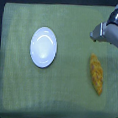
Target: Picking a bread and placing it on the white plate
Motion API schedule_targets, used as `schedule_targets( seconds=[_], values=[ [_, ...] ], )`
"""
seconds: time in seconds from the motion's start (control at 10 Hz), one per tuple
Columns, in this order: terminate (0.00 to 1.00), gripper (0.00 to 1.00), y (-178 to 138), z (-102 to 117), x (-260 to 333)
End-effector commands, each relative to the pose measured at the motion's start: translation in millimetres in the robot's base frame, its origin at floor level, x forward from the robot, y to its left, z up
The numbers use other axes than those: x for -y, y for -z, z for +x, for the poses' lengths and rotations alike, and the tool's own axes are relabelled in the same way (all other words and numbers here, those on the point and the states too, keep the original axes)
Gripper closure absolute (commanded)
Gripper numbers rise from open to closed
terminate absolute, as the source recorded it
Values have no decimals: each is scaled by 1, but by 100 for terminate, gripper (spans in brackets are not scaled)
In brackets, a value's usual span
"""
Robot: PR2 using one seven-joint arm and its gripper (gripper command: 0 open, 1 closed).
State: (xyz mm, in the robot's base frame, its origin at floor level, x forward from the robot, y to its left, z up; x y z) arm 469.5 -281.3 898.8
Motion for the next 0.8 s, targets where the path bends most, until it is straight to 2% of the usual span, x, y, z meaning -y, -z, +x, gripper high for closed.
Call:
schedule_targets(
  seconds=[0.0, 0.7],
  values=[
    [0, 0, 1, -1, 1],
    [0, 0, 44, -36, 18]
  ],
)
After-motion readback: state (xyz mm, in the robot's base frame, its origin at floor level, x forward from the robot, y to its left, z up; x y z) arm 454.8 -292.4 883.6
